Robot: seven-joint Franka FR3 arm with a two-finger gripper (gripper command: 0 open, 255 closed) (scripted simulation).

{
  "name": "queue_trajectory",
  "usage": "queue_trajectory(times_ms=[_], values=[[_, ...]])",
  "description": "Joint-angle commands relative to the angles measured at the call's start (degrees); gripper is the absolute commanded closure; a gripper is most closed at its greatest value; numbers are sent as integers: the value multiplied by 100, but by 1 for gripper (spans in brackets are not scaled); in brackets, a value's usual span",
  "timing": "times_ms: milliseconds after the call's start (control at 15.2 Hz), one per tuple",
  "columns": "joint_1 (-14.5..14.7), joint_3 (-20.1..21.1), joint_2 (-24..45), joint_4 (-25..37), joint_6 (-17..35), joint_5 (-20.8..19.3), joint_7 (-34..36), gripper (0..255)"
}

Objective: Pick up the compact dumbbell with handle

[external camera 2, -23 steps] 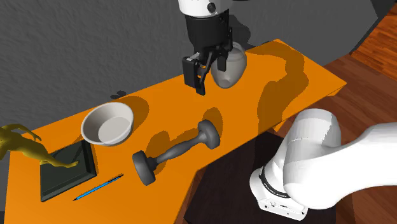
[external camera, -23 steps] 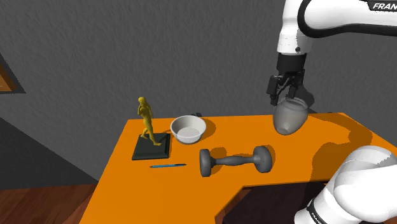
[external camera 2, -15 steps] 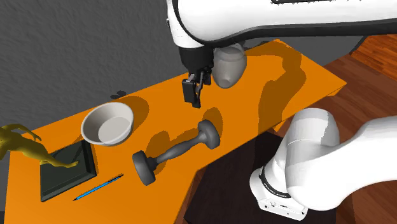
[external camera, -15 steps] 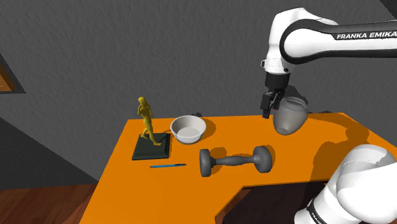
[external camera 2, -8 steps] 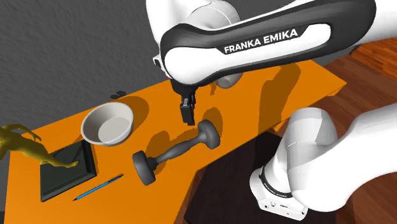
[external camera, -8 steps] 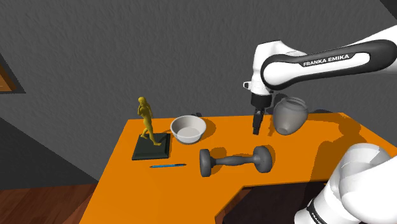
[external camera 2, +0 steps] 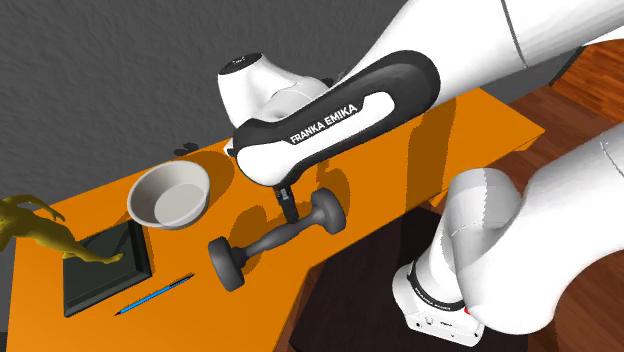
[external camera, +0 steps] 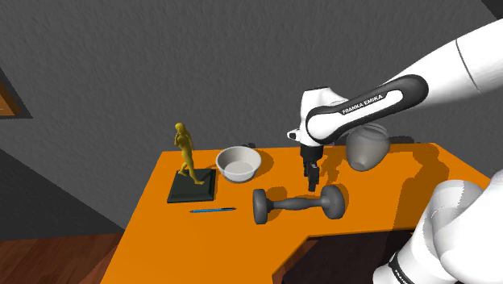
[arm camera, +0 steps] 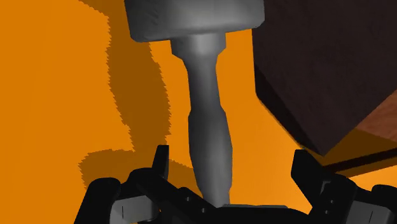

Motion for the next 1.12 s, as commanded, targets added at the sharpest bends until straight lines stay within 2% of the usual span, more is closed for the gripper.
queue_trajectory(times_ms=[0, 198, 792, 858, 1056], values=[[187, -49, 382, -20, 351, 165, -573, 0], [414, -68, 965, -6, 812, 461, -1380, 0], [454, -67, 1561, -106, 1471, 751, -1636, 0], [451, -69, 1551, -109, 1465, 744, -1635, 255], [452, -69, 1555, -113, 1472, 747, -1637, 255]])
